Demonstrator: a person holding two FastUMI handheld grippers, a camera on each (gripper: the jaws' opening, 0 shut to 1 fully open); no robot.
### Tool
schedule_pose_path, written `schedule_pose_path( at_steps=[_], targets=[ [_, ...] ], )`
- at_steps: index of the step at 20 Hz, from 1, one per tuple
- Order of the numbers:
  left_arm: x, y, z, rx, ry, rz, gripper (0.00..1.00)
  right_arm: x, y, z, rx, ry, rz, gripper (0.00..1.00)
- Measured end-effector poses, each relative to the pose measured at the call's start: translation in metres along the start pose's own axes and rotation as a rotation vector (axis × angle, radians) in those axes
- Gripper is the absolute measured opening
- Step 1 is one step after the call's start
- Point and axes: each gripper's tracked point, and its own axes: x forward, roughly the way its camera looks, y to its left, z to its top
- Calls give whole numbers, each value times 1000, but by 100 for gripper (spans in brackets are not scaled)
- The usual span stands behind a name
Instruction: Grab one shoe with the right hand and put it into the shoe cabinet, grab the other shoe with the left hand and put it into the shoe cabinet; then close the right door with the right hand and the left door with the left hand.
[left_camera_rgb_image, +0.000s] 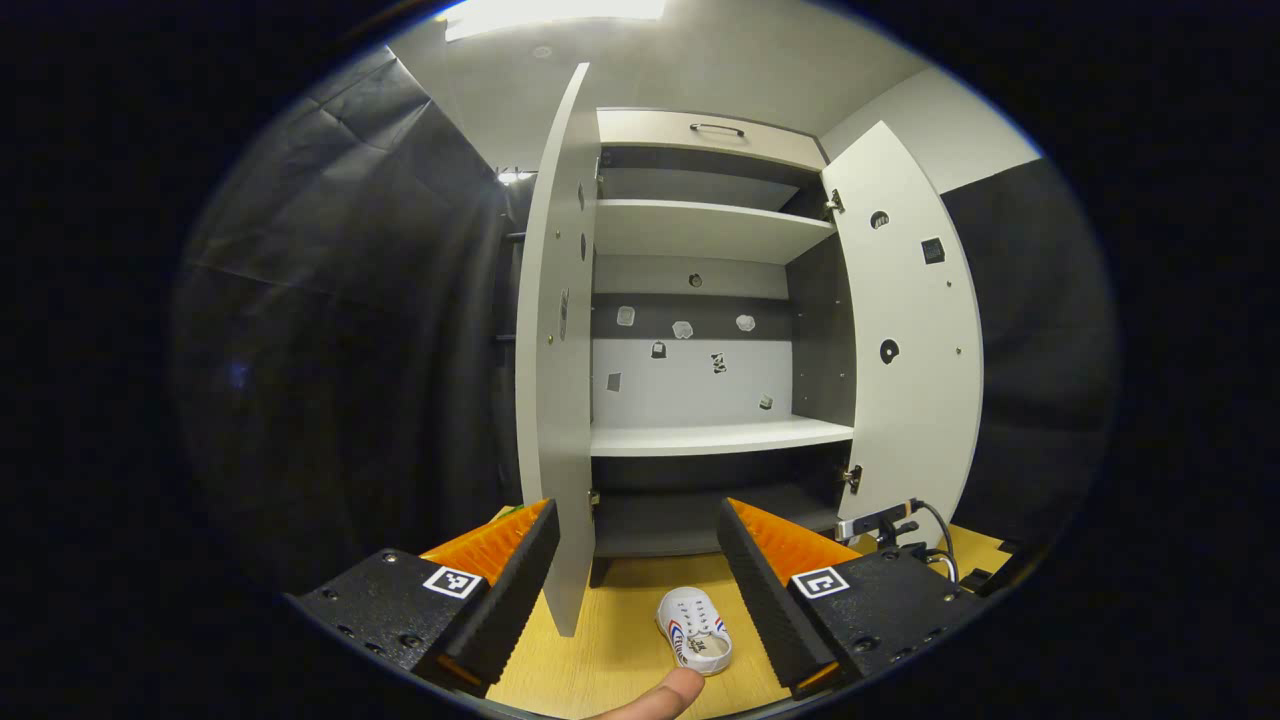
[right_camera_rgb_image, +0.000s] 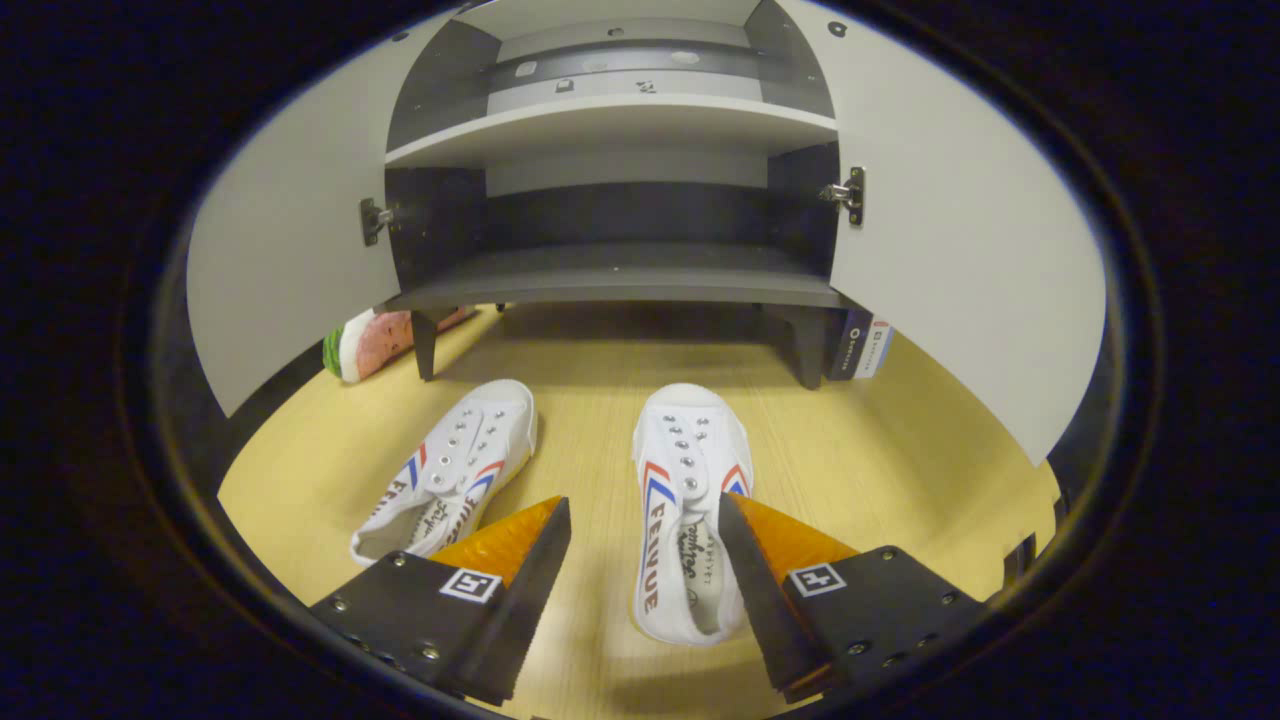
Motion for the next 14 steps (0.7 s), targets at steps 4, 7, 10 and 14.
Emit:
schedule_pose_path(
  at_steps=[4,7,10,14],
  targets=[
    [-3,-6,-2,11,-3,-25,96,12,3,-17,53,54,38,89],
    [-5,-8,-4,3,-8,-37,96,21,4,-19,86,52,37,88],
    [-6,-9,-10,-8,2,-47,96,39,-17,-12,170,31,-35,48],
    [-6,-4,-13,-19,10,-41,97,52,-16,-6,251,8,42,5]
  ],
)
